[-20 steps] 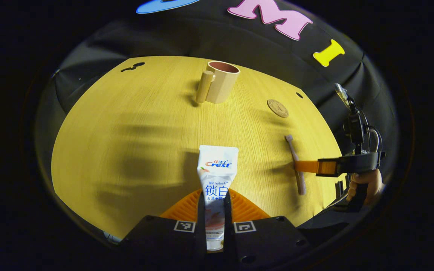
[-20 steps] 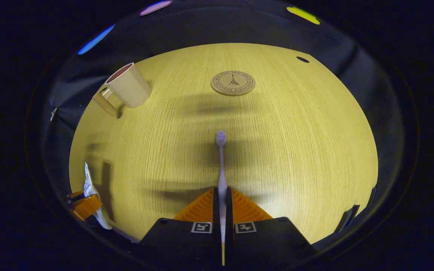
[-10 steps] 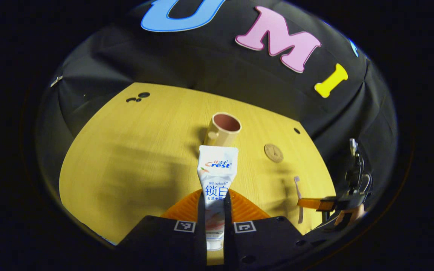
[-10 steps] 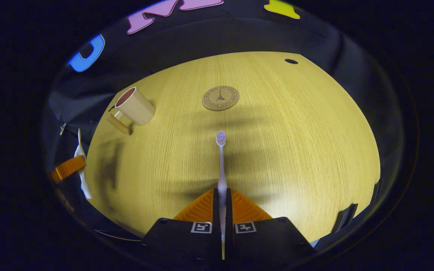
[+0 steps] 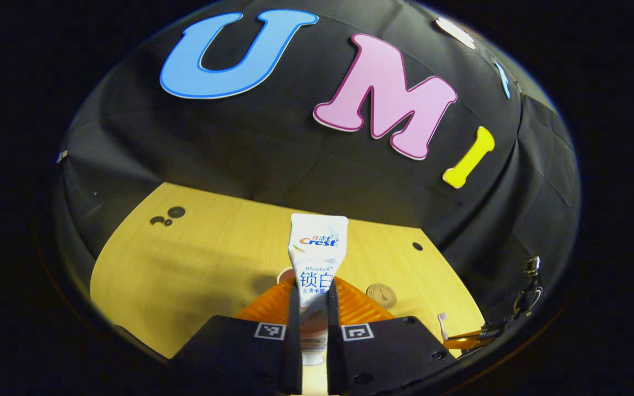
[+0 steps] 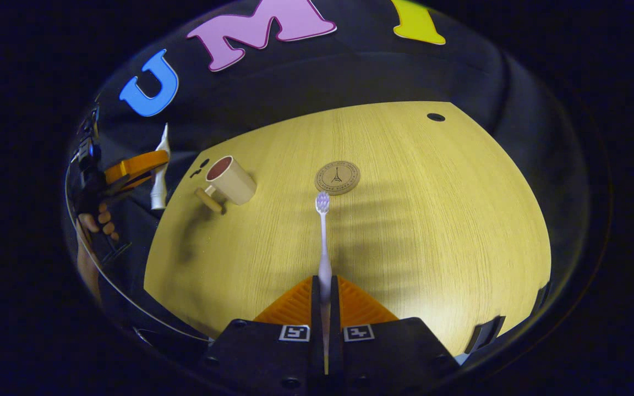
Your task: Put the toothbrush and toothpaste on the desktop into the cup, then pick up the cup and place it on the coaster on the desktop.
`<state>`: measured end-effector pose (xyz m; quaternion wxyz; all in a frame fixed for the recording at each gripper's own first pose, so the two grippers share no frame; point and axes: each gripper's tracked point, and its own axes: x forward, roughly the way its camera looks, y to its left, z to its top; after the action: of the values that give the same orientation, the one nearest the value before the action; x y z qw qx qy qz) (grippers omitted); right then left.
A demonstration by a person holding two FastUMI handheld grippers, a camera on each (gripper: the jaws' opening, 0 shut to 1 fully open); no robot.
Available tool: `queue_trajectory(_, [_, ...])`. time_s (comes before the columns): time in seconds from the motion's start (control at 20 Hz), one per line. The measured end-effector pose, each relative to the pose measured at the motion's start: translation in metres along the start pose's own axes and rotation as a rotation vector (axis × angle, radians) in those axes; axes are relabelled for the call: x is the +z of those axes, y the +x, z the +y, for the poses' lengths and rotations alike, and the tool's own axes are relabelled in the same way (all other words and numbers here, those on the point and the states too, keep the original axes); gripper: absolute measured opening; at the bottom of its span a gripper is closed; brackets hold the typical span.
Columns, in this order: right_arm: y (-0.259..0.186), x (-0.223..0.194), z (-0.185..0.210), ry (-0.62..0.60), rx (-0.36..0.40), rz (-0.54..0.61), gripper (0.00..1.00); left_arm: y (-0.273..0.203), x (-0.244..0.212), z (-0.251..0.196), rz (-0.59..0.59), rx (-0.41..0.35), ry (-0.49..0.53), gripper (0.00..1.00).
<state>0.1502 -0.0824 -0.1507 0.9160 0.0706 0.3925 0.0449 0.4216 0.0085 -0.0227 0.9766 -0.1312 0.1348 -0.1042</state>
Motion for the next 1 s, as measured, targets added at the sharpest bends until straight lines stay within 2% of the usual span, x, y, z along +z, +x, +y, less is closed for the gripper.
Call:
queue_trajectory(0.15, [-0.011, 0.008, -0.005, 0.016, 0.02, -0.015, 0.07, 0.031, 0.024, -0.001, -0.095, -0.019, 0.053, 0.22])
queue_trajectory(0.3, [-0.016, 0.013, -0.011, 0.032, 0.03, -0.022, 0.07, 0.056, 0.037, 0.003, -0.168, -0.039, 0.054, 0.22])
queue_trajectory(0.5, [-0.014, 0.02, -0.014, 0.048, 0.048, -0.034, 0.07, 0.092, 0.026, 0.012, -0.152, -0.035, 0.051, 0.22])
queue_trajectory(0.8, [-0.004, 0.019, -0.031, 0.025, 0.024, -0.043, 0.07, 0.107, 0.032, 0.015, -0.302, -0.007, 0.015, 0.24])
queue_trajectory(1.0, [0.002, 0.014, -0.042, 0.064, 0.015, -0.021, 0.07, 0.119, 0.01, 0.026, -0.274, 0.024, 0.014, 0.26])
